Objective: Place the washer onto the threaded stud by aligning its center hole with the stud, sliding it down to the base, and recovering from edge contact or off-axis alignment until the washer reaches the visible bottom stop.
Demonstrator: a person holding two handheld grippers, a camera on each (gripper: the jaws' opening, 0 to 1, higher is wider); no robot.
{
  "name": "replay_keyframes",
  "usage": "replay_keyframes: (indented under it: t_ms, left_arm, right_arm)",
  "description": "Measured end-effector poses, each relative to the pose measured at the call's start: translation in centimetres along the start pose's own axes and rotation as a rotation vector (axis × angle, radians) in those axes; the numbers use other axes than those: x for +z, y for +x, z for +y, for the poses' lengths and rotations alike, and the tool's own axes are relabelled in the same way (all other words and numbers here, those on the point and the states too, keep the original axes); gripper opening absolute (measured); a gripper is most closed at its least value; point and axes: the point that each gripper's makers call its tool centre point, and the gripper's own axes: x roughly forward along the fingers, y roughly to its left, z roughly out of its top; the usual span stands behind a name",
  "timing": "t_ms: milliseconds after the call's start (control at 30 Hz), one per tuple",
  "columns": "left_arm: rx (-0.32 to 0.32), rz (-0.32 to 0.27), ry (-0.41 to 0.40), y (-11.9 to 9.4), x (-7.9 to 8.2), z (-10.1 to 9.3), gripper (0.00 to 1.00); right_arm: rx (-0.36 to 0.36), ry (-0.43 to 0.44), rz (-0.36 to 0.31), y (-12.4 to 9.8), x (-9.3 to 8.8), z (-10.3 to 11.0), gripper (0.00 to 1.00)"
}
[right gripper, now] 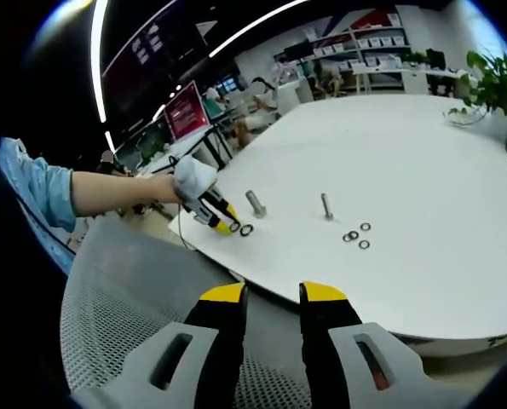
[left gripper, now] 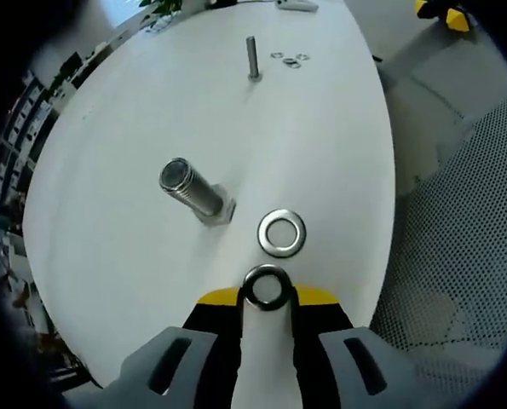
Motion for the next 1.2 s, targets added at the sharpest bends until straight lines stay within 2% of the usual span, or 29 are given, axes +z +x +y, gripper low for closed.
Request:
replay_keyframes:
  t_ms: [233, 467, 700, 867, 1200]
  left_arm:
    - [0.034, -0.047, -0.025, -1.6, 0.9, 0.5, 0.19]
    - [0.067, -0.059, -0.027, -3.9, 2.1, 1.2, 0.19]
    - [0.084, -0.083, -0.024, -5.3, 3.8, 1.7, 0.19]
    - [0.091, -0.114, -0.035, -6.0, 5.4, 2.2, 0.19]
    - [0.118, -0.102, 0.002, -6.0, 7.0, 3.4, 0.19]
  right_arm:
    - [-0.002, 0.001, -0.003, 0.0, 0.1, 0.0, 0.27]
    - [0.002, -0.004, -0.001, 0.0, 0.1, 0.0, 0.27]
    - [0.003, -0.005, -0.003, 0.0, 0.1, 0.0, 0.27]
    - [0.005, -0.005, -0.005, 0.0, 0.1, 0.1, 0.27]
    - [0.008, -0.005, -0.008, 0.0, 0.2, 0.1, 0.27]
